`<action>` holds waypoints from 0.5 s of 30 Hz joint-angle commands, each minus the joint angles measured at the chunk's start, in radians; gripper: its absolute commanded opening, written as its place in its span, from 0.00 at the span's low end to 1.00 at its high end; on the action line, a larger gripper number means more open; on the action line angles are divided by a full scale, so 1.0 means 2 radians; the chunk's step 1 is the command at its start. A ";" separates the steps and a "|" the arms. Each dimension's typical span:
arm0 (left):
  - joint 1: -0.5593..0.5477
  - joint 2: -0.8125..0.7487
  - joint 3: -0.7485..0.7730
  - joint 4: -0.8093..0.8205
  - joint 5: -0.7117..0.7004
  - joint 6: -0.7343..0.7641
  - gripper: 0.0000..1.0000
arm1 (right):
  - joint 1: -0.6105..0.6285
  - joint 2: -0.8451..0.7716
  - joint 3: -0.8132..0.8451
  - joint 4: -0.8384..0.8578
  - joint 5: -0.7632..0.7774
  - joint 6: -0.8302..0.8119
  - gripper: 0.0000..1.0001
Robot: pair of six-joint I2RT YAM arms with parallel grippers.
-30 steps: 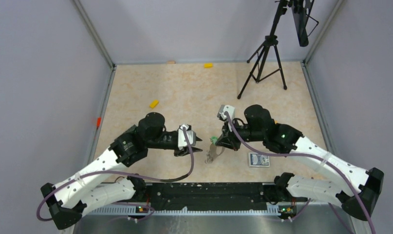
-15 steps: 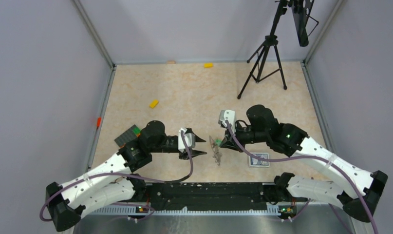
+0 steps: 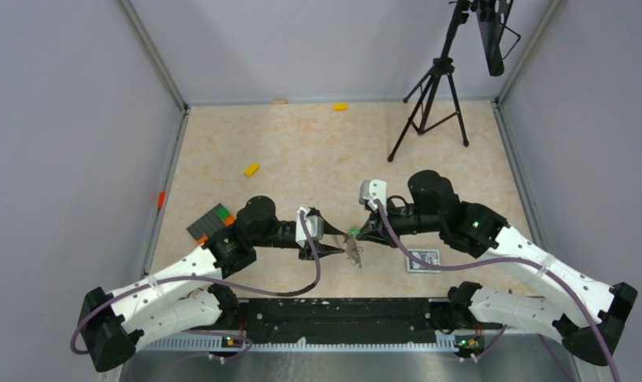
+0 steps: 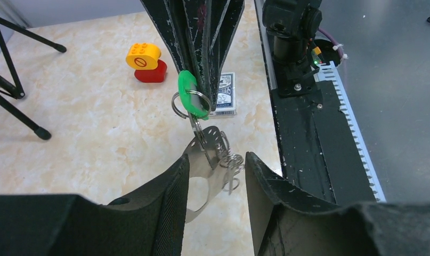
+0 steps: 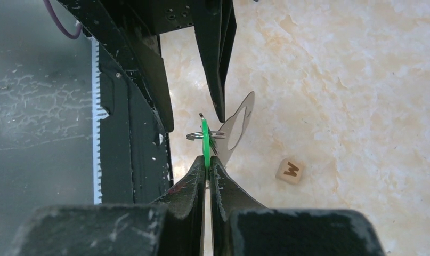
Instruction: Remove the keys from the keyring
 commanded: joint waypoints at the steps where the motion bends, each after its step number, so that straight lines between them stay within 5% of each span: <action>1: -0.001 0.007 -0.007 0.052 0.017 -0.018 0.47 | 0.004 -0.003 0.022 0.037 -0.018 -0.002 0.00; 15: -0.001 0.034 -0.005 0.075 0.019 -0.025 0.40 | 0.004 0.001 0.015 0.057 -0.039 0.013 0.00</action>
